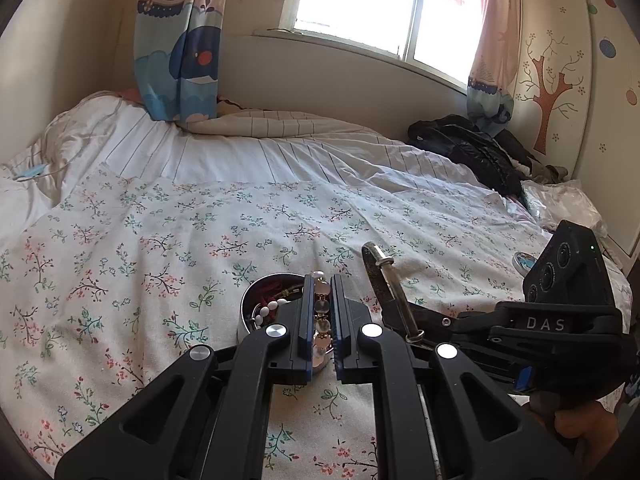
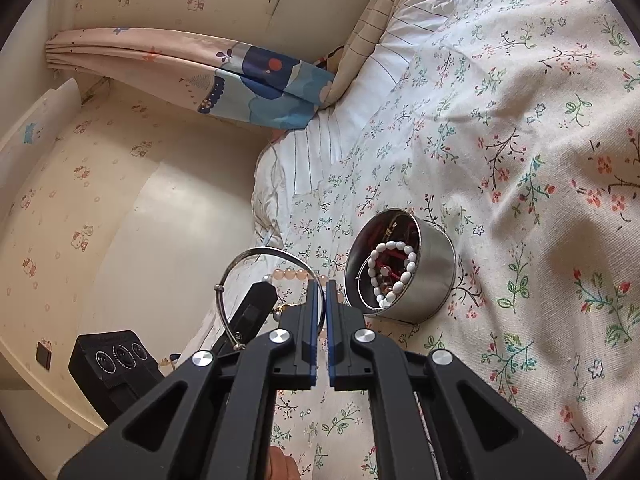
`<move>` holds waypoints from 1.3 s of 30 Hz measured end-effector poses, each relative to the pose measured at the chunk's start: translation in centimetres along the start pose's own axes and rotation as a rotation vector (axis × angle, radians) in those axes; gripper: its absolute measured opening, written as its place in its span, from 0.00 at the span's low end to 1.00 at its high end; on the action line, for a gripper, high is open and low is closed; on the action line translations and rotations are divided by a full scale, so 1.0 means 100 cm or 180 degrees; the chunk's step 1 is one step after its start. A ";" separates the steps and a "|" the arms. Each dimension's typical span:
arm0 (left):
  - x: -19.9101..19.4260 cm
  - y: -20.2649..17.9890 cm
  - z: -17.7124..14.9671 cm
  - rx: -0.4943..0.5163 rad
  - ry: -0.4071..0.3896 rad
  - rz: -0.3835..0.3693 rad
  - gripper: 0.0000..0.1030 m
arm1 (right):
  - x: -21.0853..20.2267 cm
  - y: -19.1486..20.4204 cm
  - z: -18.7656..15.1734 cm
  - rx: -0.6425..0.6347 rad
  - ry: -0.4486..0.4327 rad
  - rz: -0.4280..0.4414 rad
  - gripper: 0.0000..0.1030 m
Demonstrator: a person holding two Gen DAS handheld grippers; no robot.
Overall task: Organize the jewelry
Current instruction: 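Lower the pink bracelet into the tin and open the left gripper while the right gripper carries the bangle over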
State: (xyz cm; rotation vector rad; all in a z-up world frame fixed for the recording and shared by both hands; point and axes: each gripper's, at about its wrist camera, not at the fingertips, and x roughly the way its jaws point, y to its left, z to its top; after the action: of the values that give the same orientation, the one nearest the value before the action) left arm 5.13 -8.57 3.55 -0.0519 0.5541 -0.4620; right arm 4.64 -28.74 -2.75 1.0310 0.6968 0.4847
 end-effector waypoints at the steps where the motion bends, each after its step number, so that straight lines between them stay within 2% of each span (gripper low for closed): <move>1: 0.000 0.000 0.000 -0.0001 0.0001 -0.0001 0.07 | 0.001 0.000 0.000 -0.0002 0.0006 -0.0002 0.05; 39: 0.033 0.009 0.006 -0.0110 0.0066 -0.0071 0.07 | 0.029 -0.019 0.028 0.0234 0.0036 0.0030 0.05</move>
State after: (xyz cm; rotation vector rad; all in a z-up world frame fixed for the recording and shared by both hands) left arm 8.29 -9.28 2.25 -0.0866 0.5823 -0.4750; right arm 8.72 -29.36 -4.35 1.1015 0.7245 0.4764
